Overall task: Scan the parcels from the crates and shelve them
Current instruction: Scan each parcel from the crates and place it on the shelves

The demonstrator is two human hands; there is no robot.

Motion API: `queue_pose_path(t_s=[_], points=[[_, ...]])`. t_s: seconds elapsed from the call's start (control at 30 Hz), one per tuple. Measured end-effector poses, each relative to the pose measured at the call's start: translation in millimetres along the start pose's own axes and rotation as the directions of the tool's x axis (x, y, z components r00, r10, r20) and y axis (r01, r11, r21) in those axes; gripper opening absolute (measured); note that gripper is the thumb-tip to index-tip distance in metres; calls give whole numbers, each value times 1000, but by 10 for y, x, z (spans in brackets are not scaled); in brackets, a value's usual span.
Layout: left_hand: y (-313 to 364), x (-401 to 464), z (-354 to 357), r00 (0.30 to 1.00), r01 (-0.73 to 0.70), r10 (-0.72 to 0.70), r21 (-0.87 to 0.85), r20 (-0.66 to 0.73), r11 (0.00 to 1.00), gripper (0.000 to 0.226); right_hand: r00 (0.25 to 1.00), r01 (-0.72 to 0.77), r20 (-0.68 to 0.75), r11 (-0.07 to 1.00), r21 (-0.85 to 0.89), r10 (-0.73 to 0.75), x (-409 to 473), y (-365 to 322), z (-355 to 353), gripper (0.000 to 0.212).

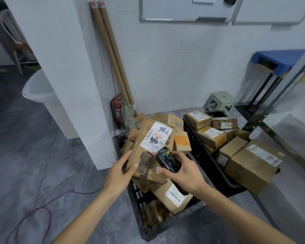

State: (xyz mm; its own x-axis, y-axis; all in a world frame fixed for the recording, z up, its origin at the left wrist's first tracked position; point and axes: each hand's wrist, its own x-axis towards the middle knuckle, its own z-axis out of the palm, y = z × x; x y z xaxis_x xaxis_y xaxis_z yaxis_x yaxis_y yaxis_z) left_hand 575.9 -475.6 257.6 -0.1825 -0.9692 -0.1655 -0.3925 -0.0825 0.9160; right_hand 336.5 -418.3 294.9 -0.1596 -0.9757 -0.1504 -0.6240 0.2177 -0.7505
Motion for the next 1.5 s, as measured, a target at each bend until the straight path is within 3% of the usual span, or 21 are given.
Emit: queue_pose_path(t_s=[0.33, 0.4, 0.57, 0.7, 0.87, 1.13, 1.33, 1.5], points=[[1224, -473, -152, 987, -120, 131, -120, 96, 986, 52, 982, 106, -170, 984, 144, -81, -600, -579, -874, 73], [1538, -590, -140, 979, -166, 178, -123, 96, 978, 53, 968, 141, -226, 980, 143, -106, -778, -769, -1152, 77], [2324, -961, -48, 969, -219, 232, -137, 85, 966, 58, 918, 192, -376, 972, 136, -128, -1366, -1228, -1873, 63], [2940, -1311, 52, 939, -286, 310, -163, 151, 944, 25, 849, 195, -515, 975, 104, -115, -1920, -1511, -2380, 67], [3573, -1830, 171, 885, -331, 393, -254, 250, 909, 61, 792, 152, -603, 988, 39, -98, -2772, -1713, -2823, 66], [4312, -2738, 634, 750, -423, 535, -339, 390, 840, 36, 685, 57, -729, 997, 43, -8, -4225, -1749, -3299, 67], [4672, -3330, 1121, 624, -500, 620, -367, 476, 785, 51, 599, -101, -799, 995, -9, 54, -5220, -1570, -3689, 78], [5060, -3855, 1524, 582, -475, 641, -431, 500, 767, 49, 584, -282, -807, 954, -102, 87, -5975, -1517, -4002, 88]])
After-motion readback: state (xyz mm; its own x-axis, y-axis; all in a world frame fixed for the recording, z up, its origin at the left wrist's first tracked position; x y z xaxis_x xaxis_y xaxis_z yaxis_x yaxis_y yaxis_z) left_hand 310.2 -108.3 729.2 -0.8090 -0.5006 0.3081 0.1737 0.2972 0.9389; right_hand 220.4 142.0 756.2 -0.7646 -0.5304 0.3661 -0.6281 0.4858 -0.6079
